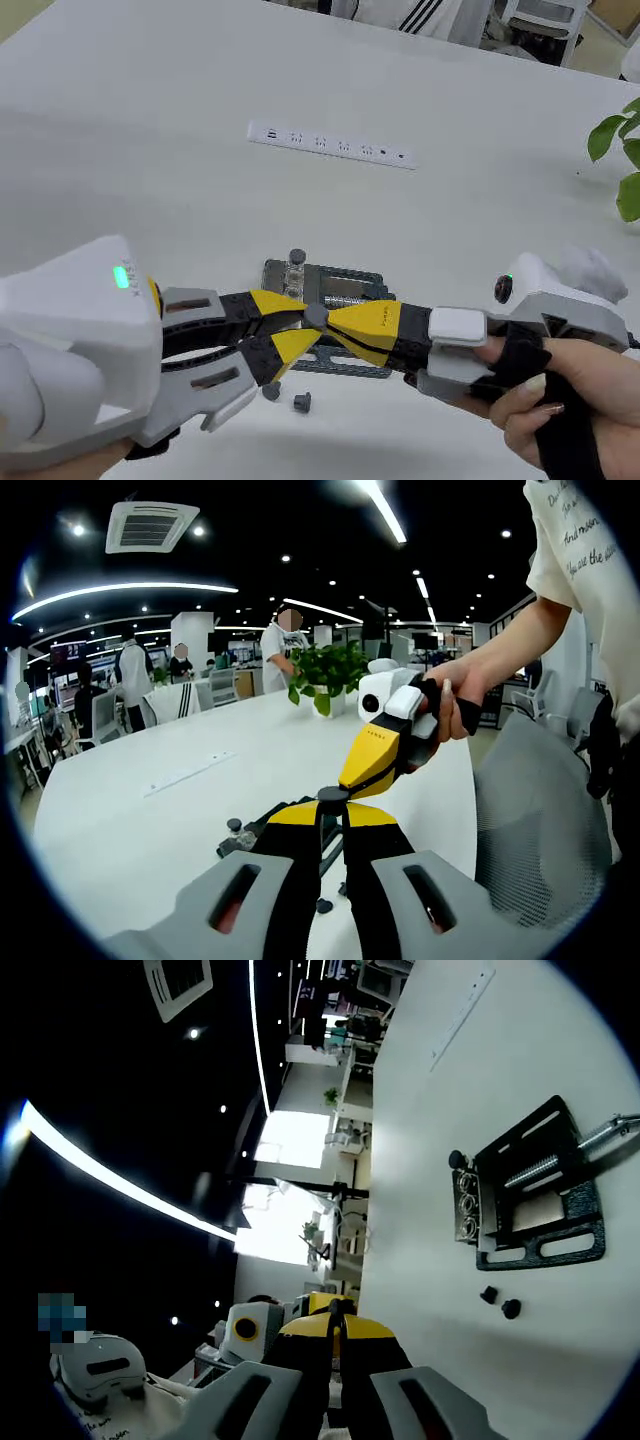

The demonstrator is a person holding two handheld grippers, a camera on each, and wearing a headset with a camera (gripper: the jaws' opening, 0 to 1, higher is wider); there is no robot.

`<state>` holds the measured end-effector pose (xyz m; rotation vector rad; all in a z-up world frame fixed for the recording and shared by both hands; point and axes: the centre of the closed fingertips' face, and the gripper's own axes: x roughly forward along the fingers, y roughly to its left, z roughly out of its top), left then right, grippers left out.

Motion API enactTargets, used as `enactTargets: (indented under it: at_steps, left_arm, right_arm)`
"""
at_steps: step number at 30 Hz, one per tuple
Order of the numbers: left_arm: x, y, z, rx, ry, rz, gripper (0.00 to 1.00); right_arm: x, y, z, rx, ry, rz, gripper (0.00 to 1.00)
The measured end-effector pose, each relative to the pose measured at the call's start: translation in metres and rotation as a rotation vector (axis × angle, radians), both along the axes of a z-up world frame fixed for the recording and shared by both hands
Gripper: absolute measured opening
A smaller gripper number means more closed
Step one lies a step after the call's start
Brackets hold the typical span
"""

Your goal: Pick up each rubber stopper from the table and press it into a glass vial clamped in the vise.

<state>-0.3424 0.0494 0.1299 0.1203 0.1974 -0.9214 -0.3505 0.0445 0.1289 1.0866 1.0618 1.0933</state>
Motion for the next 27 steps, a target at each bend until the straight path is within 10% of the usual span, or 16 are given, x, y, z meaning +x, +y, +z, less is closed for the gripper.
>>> enactTargets:
  at_steps: [10, 21, 27]
  left_arm:
    - [-0.001, -0.002, -0.007, 0.030, 0.030, 0.003, 0.04]
    - [-0.004, -0.005, -0.013, 0.052, 0.048, -0.017, 0.04]
    - [-0.007, -0.008, -0.014, 0.058, 0.049, -0.035, 0.04]
  right_arm:
    - [0.005, -0.003, 0.008, -0.122, -0.293, 0.075, 0.18]
    - [0.003, -0.007, -0.003, -0.515, -0.916, 0.440, 0.37]
    - [-0.002, -0.002, 0.003, -0.604, -1.159, 0.669, 0.28]
